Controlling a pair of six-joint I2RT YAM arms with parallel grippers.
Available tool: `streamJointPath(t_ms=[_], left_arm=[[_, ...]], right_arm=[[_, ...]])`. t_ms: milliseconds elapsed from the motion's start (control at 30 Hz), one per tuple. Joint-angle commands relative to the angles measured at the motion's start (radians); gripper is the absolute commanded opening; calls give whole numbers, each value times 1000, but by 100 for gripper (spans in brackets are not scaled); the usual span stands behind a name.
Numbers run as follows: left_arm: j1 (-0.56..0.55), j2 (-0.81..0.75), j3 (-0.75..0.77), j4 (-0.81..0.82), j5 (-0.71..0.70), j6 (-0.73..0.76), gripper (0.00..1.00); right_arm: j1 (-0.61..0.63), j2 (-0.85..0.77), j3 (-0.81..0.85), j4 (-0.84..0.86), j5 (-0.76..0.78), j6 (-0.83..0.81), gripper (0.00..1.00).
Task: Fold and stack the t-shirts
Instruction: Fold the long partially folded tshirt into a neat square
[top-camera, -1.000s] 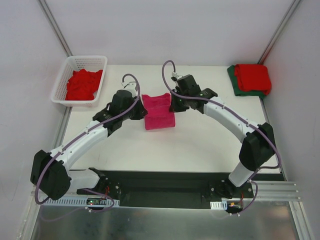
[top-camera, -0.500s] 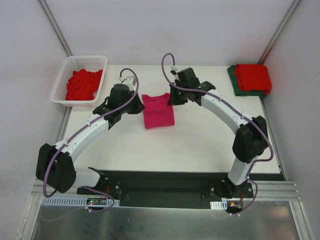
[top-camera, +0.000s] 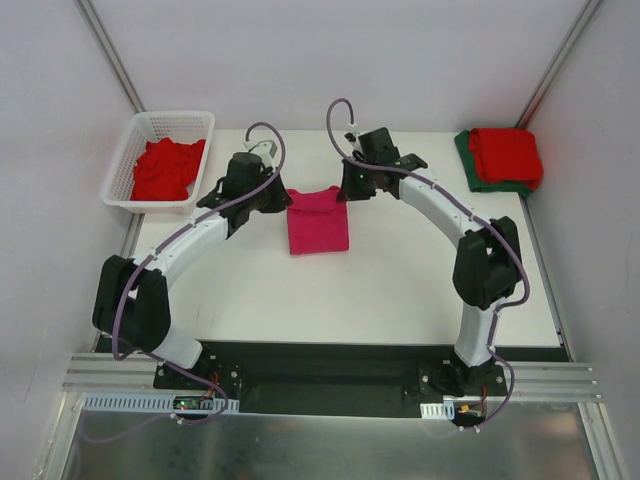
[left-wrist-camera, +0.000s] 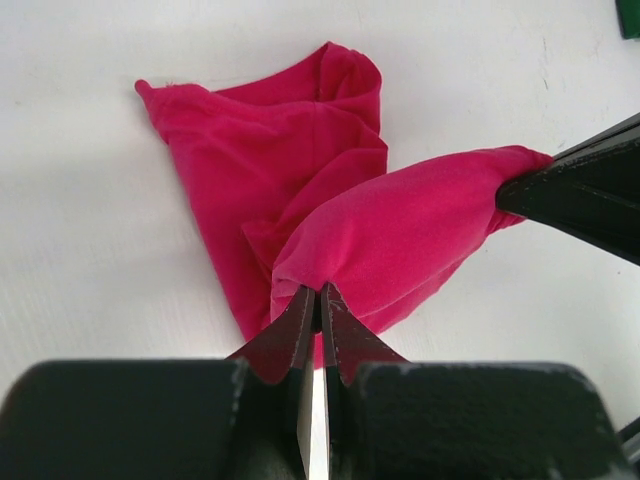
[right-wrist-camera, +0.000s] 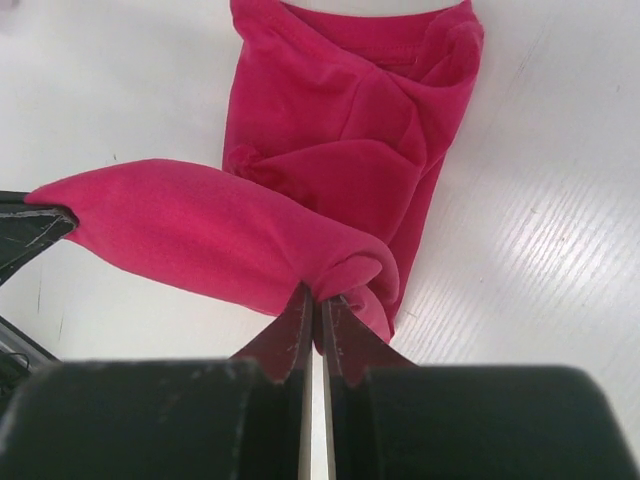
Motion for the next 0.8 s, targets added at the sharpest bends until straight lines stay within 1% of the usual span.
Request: streamJointPath(t_ms=[0, 400, 767], left_arm=[[28, 46, 57, 71, 20, 36, 0], [91, 171, 106, 117, 55, 33, 0], [137, 292, 148, 150, 85, 29, 0]], right_arm=[[-34, 40, 68, 57, -36, -28, 1], [-88, 159, 165, 87, -94, -29, 1], [-120, 303, 231, 115, -157, -5, 1]])
